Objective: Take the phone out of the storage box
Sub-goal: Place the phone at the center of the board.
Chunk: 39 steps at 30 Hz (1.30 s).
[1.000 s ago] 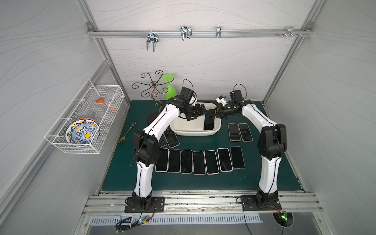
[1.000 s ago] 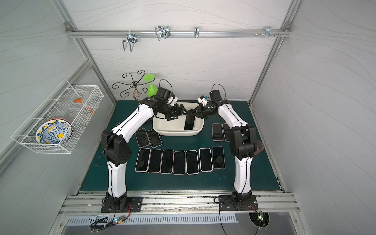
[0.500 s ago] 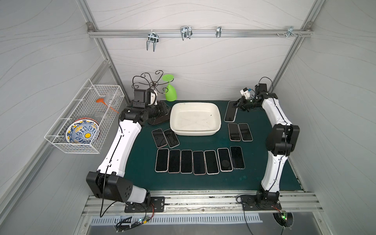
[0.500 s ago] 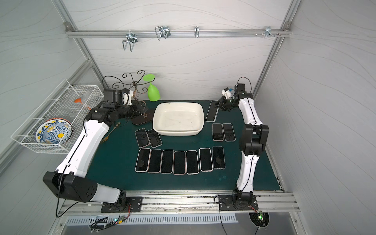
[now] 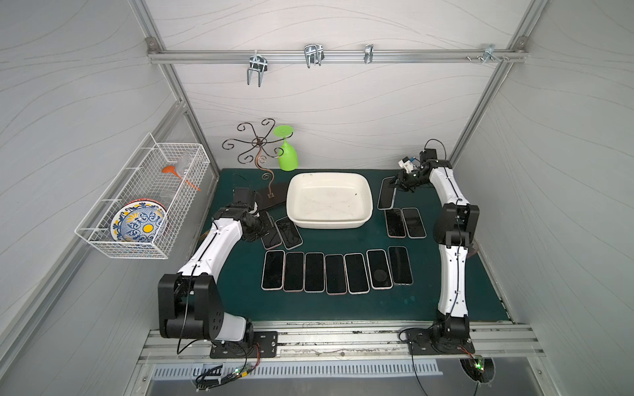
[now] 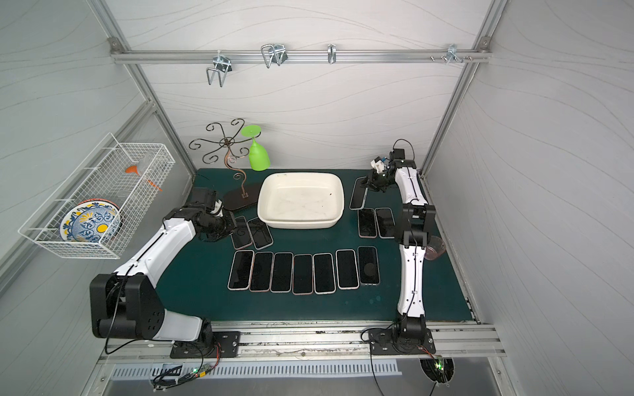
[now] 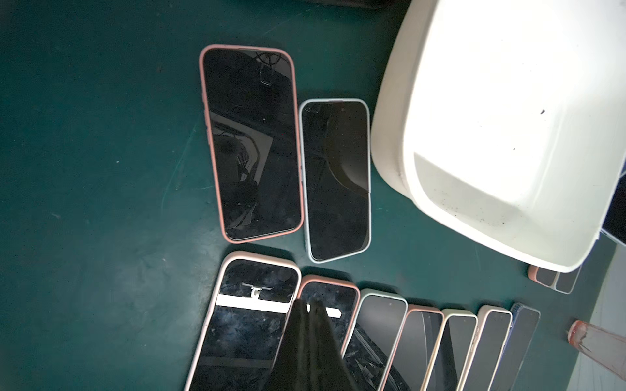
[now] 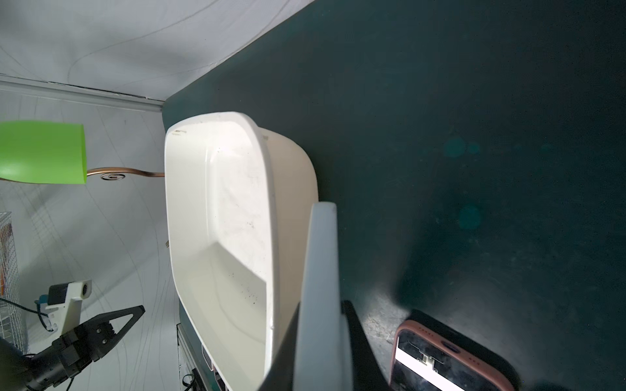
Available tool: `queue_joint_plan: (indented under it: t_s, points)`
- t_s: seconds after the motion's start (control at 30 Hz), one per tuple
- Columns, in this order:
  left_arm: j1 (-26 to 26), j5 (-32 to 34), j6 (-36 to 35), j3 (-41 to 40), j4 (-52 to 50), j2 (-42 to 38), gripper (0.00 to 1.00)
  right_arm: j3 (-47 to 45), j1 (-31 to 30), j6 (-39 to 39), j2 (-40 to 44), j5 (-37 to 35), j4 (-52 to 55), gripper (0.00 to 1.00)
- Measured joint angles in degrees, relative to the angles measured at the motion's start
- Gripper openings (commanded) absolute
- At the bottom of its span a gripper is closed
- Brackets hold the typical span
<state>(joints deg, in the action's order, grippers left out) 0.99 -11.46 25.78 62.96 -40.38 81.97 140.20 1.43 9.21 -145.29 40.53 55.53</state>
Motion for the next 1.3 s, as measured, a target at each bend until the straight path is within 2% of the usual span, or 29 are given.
queue_joint_plan:
  t_s: [0.17,0.6,0.67,0.73,0.77,0.83,0.87,0.93,0.97,1.07,1.1,1.17,1.2,1.3]
  points:
    - [-0.1,0.1,-0.1,0.0,1.4,0.2,0.0,0.2,1.8,0.7,-1.1,0.0,-3.0,0.1]
    - [-0.1,0.1,-1.6,0.0,1.9,2.3,0.0,3.7,3.3,4.5,-7.5,-0.7,-8.1,0.15]
    - [-0.1,0.1,-1.7,0.3,1.9,2.6,0.0,4.7,3.4,5.0,-8.2,-0.8,-8.7,0.22]
    - [-0.1,0.0,-1.8,0.7,1.9,2.8,0.0,5.4,3.6,5.5,-8.7,-1.3,-9.7,0.22]
    - [-0.1,0.0,-1.9,0.9,1.9,2.9,0.0,5.8,3.7,5.9,-9.1,-1.5,-10.2,0.29]
    - [-0.1,0.0,-2.1,1.0,1.9,3.0,0.0,6.1,4.0,6.5,-9.7,-2.0,-11.1,0.33]
    - [-0.1,-0.1,-2.2,1.0,1.9,3.0,0.0,6.1,4.2,6.7,-10.0,-2.3,-11.6,0.39]
    - [-0.1,-0.2,-2.4,1.0,1.9,3.2,0.0,6.1,4.5,7.3,-10.7,-2.7,-12.3,0.45]
    - [-0.1,-0.3,-2.6,1.0,1.9,3.3,0.0,6.1,4.7,7.3,-11.1,-3.1,-12.7,0.52]
    - [-0.1,-0.9,-2.8,1.0,1.9,3.9,0.0,6.1,4.9,7.7,-12.0,-3.9,-13.2,0.62]
    - [-0.1,-1.0,-2.8,1.0,1.9,4.0,0.0,6.1,4.9,7.8,-12.2,-4.1,-13.4,0.69]
    - [-0.1,-1.1,-2.9,1.0,1.9,4.2,0.0,6.1,5.0,8.1,-12.3,-4.1,-14.0,0.73]
    - [-0.1,-1.2,-2.9,1.0,1.9,4.2,0.0,6.1,5.0,8.4,-12.3,-4.3,-14.4,0.81]
    - [-0.1,-1.3,-2.9,1.0,1.9,4.2,0.0,6.1,5.0,8.9,-12.3,-4.0,-15.9,0.86]
